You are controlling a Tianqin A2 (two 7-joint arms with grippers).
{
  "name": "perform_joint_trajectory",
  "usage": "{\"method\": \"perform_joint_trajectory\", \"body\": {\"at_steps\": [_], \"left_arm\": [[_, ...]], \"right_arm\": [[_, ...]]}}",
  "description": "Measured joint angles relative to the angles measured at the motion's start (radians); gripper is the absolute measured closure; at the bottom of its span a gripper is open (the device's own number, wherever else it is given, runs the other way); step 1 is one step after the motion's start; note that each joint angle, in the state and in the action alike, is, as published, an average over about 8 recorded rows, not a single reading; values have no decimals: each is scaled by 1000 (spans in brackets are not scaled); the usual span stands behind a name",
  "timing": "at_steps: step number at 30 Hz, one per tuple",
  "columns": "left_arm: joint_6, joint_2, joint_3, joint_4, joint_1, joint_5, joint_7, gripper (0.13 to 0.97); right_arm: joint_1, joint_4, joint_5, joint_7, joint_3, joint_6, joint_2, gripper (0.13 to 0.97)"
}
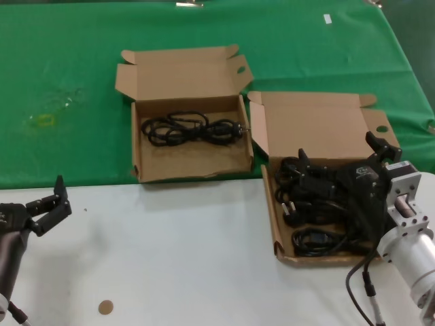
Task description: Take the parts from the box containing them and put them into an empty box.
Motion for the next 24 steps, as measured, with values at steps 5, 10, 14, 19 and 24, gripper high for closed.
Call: {"method": "perform_joint_trajectory", "body": {"at_steps": [5,10,14,19,24], "left_arm": [[0,0,0,0,0,0,0,132],[0,0,0,0,0,0,0,132],[0,0,0,0,0,0,0,132],[0,0,0,0,0,0,0,132],[0,0,0,0,0,0,0,132]], "right_arm": [[0,0,0,0,0,0,0,129],[0,0,0,0,0,0,0,129],[0,0,0,0,0,0,0,129],[0,0,0,0,0,0,0,129],[0,0,0,0,0,0,0,129]]}}
